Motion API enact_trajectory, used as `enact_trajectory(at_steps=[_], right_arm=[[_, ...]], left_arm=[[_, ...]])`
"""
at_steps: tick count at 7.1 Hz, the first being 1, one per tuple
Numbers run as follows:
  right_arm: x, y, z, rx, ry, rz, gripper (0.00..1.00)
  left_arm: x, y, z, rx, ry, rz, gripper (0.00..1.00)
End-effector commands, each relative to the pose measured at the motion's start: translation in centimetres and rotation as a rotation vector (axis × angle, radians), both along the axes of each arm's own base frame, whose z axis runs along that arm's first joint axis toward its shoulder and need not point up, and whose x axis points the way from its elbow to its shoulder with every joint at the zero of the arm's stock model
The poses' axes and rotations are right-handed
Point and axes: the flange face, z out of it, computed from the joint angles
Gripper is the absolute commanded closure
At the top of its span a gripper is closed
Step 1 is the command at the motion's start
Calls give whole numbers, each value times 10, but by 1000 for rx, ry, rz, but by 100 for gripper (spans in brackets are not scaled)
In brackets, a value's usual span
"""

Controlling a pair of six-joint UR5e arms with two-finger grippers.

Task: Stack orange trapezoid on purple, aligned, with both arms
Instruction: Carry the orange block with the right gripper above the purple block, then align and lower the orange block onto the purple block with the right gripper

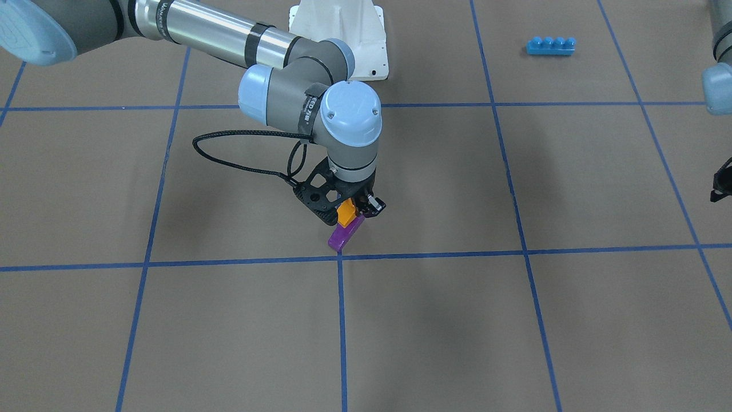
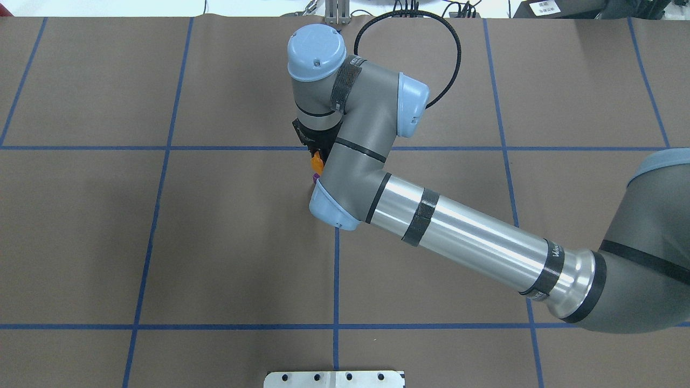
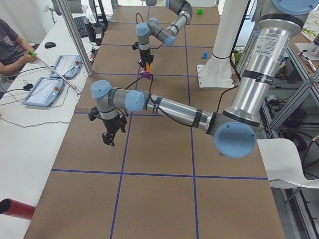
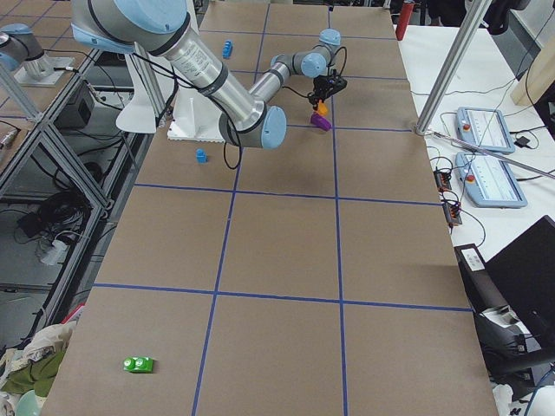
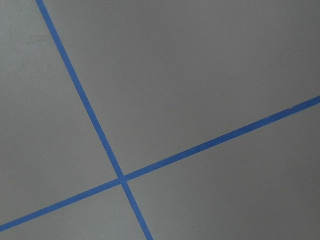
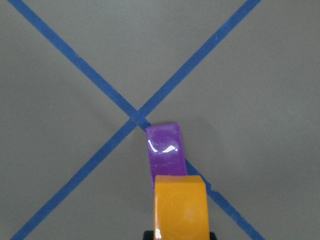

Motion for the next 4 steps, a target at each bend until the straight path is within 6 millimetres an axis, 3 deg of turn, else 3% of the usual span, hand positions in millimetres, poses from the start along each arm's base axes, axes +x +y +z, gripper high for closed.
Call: enact_trajectory(at_steps=[1,4], right_arm=[[-1,0,6,7,6,-9,100],[-4,3,9,13,3,-21,100]], left_arm=[[1,0,1,-1,-1,1,0],[1,-1,0,-1,-1,0,0]])
